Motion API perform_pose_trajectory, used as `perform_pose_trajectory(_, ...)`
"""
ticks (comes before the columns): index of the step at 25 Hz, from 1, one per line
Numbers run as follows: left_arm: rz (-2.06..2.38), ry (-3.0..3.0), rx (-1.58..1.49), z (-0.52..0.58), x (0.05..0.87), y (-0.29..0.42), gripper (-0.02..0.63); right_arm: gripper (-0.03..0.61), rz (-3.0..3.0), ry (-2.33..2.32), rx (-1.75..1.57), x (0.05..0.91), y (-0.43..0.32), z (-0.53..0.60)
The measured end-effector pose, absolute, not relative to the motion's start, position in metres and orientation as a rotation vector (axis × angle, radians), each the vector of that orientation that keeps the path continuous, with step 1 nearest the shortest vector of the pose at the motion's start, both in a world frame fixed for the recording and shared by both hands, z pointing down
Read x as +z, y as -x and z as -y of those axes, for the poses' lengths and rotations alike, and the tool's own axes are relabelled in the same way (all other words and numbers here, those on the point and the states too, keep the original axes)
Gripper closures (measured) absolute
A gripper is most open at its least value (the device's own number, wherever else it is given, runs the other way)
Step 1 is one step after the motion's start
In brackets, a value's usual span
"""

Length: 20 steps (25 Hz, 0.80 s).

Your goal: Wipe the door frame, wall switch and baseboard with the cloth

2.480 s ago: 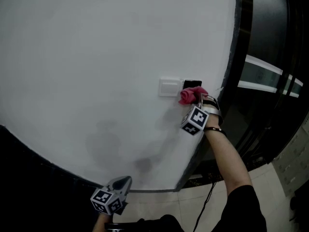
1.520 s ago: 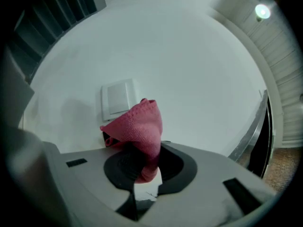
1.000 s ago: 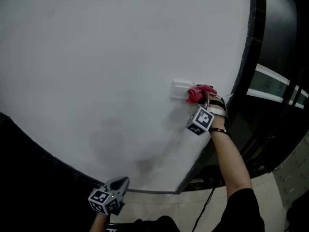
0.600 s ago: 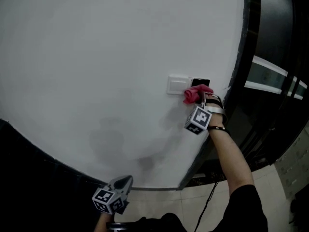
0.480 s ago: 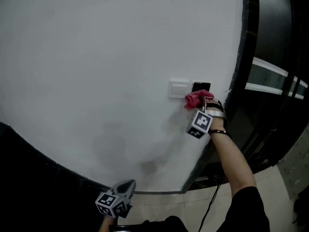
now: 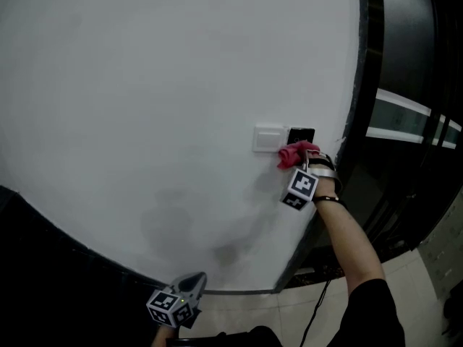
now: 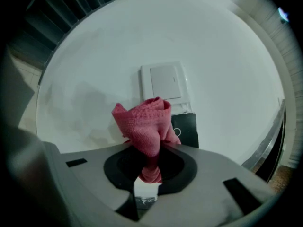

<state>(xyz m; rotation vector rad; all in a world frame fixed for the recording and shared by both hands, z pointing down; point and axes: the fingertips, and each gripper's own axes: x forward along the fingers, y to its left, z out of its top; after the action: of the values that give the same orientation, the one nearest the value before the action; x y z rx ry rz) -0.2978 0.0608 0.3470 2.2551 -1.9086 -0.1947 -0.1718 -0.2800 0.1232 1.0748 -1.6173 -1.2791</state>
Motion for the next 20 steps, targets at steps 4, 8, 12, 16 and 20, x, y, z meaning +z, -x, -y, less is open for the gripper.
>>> perform_pose_trajectory(4, 1.92, -2.291, -0.152, -0.047, 0.338, 0.297, 0.621, 0.523, 1.634, -1.074, -1.258, 0.122, 0.172, 0.279)
perform_pose_trajectory(8, 1.914, -2.361, -0.116, -0.023, 0.314, 0.286, 0.621, 0.523, 1.685, -1.078, -1.277, 0.11, 0.176, 0.266)
perform_pose_trajectory(12, 1.913, -2.395, -0.103, -0.009, 0.297, 0.282, 0.621, 0.523, 1.73, -1.122, -1.347, 0.074, 0.195, 0.247)
perform_pose_trajectory(16, 1.88, -2.393, -0.149, -0.007, 0.296, 0.275, 0.621, 0.523, 1.799, -1.142, -1.366, 0.039, 0.229, 0.232)
perform_pose_trajectory(20, 1.855, -2.393, -0.158, -0.012, 0.304, 0.271, 0.621, 0.523, 1.742, -1.113, -1.371, 0.042, 0.261, 0.226)
